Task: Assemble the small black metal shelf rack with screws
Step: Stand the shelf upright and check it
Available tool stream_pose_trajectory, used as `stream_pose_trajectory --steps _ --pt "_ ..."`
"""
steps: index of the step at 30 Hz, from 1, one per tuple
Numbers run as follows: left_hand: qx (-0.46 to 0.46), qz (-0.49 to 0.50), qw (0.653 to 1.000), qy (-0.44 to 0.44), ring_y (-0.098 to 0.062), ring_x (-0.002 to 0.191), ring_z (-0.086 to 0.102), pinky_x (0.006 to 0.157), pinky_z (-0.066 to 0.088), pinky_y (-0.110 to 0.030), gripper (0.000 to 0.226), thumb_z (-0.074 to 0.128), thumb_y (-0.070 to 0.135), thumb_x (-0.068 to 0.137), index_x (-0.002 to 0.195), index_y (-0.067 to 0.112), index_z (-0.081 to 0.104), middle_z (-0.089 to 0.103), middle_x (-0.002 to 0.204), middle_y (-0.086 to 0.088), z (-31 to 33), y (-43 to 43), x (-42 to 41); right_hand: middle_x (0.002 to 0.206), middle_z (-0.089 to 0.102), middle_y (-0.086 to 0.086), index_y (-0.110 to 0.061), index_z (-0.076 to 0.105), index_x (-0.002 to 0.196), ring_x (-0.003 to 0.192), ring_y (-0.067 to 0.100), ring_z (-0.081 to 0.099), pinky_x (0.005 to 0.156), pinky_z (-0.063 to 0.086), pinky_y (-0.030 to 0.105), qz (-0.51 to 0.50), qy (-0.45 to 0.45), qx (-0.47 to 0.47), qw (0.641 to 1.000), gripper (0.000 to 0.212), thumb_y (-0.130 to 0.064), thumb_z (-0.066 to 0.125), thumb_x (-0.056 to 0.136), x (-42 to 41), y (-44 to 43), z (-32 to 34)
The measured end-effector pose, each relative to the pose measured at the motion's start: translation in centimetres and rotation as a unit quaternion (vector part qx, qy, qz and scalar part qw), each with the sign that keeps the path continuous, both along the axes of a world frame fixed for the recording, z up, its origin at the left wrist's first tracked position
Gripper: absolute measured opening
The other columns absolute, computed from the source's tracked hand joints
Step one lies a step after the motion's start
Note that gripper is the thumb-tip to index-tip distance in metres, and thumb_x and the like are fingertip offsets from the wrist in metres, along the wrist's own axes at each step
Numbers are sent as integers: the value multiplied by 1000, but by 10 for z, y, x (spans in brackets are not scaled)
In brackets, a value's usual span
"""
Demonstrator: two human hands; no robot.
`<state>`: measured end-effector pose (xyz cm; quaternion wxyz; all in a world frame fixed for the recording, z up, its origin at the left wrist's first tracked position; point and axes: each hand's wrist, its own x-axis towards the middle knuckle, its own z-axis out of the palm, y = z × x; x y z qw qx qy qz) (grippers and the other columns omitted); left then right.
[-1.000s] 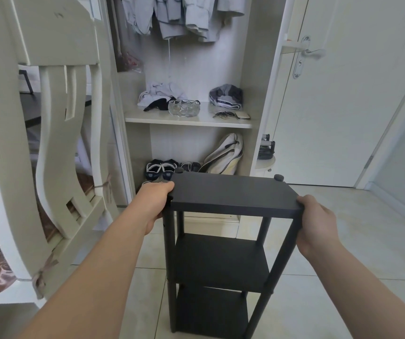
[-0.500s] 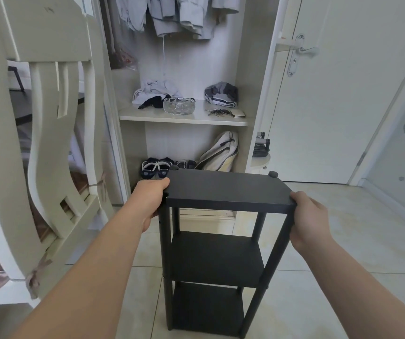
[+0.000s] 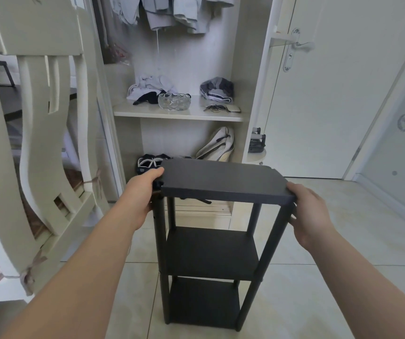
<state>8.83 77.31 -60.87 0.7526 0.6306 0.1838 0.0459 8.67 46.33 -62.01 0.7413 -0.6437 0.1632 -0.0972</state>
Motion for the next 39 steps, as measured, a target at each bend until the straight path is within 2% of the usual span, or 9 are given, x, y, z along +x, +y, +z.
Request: stream_pose_trajectory --steps 3,8,15,19,24,29,33,37,39 --pt "71 -3 997 -10 -23 107 64 103 49 -45 29 60 33 98 124 21 65 70 113 -2 0 1 2 90 64 0 -15 62 94 88 23 56 82 46 36 -3 -24 -9 1000 9 -23 62 97 -1 -4 2" --pt "91 -32 994 -45 -14 105 67 97 50 -35 12 59 34 99 103 39 69 76 99 16 0 -2 5 95 69 2 -12 63 100 89 23 63 79 52 35 13 -23 -7 1000 9 -20 62 99 -2 -9 5" --pt "63 -26 998 -1 -19 85 62 90 53 -42 29 65 36 95 119 20 69 70 94 1 -7 0 12 85 70 -2 -11 67 104 81 22 65 71 52 34 38 13 -17 999 20 -30 67 97 -1 -12 5" --pt "39 -22 999 -4 -20 81 66 69 58 -37 26 64 32 96 118 18 69 73 91 0 -9 4 16 89 68 3 -10 66 103 85 24 64 75 54 35 46 25 -36 998 19 -28 67 97 3 -10 1" --pt "40 -18 999 20 -24 105 69 101 52 -45 25 61 27 99 121 20 68 76 108 -1 -16 1 16 89 67 7 -6 66 105 81 25 60 80 54 38 48 44 -48 997 17 -20 67 96 7 -8 -5" --pt "26 -13 999 40 -22 93 70 83 56 -38 22 64 33 96 113 19 68 76 99 -1 -17 0 18 88 65 8 -8 66 100 82 27 56 86 54 44 22 47 -55 997 20 -26 70 94 12 -5 -6" --pt "19 -3 998 65 -27 102 68 97 53 -45 27 67 37 93 110 16 64 74 105 -6 -18 -1 20 88 62 9 -6 66 95 79 28 54 93 55 53 14 59 -64 996 24 -29 70 94 16 -3 -6" --pt "21 4 997 75 -25 94 69 72 55 -37 22 64 33 95 108 15 63 73 101 -7 -16 -2 22 86 60 11 -2 65 100 74 28 54 84 59 49 18 66 -61 996 25 -25 72 92 19 -5 -6" --pt "25 7 996 82 -27 98 68 82 56 -40 24 63 32 95 111 14 62 72 105 -8 -16 -2 22 84 60 12 -2 64 99 72 28 54 77 57 44 23 74 -63 995 23 -23 72 92 19 -5 -7"
